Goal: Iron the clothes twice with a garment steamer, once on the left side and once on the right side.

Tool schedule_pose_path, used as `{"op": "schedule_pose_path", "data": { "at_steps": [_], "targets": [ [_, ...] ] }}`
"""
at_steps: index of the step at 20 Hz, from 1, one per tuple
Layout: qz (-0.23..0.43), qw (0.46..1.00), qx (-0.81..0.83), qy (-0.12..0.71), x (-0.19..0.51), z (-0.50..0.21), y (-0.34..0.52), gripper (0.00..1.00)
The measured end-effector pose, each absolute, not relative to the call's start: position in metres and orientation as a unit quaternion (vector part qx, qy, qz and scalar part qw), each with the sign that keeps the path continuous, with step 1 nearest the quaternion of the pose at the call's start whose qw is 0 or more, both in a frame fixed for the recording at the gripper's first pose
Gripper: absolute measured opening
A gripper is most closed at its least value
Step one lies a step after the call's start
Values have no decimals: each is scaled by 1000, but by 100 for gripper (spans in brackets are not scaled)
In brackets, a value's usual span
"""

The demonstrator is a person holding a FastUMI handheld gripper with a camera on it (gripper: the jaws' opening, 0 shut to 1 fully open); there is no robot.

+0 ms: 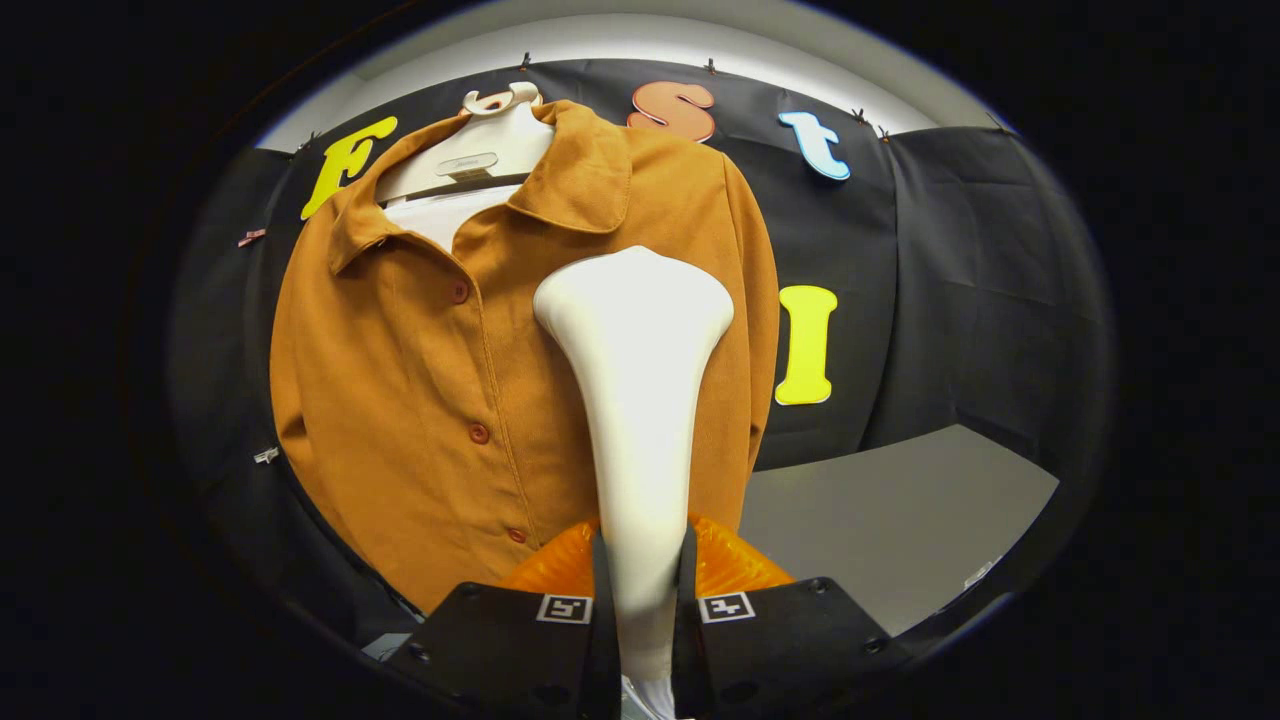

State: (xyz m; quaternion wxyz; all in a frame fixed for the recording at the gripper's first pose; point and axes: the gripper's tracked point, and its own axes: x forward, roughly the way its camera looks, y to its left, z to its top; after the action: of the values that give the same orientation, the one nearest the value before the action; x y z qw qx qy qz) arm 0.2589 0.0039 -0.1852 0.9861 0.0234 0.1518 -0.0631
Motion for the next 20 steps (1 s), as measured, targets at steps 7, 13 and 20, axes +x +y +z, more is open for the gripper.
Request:
{"op": "schedule_pose_path", "data": {
  "at_steps": [7,13,20],
  "targets": [
    [-56,983,37,171,250,-230,19,24],
    [-64,976,46,201,232,-274,20,24],
    [-66,968,43,239,209,-327,20,24]
  ]
}}
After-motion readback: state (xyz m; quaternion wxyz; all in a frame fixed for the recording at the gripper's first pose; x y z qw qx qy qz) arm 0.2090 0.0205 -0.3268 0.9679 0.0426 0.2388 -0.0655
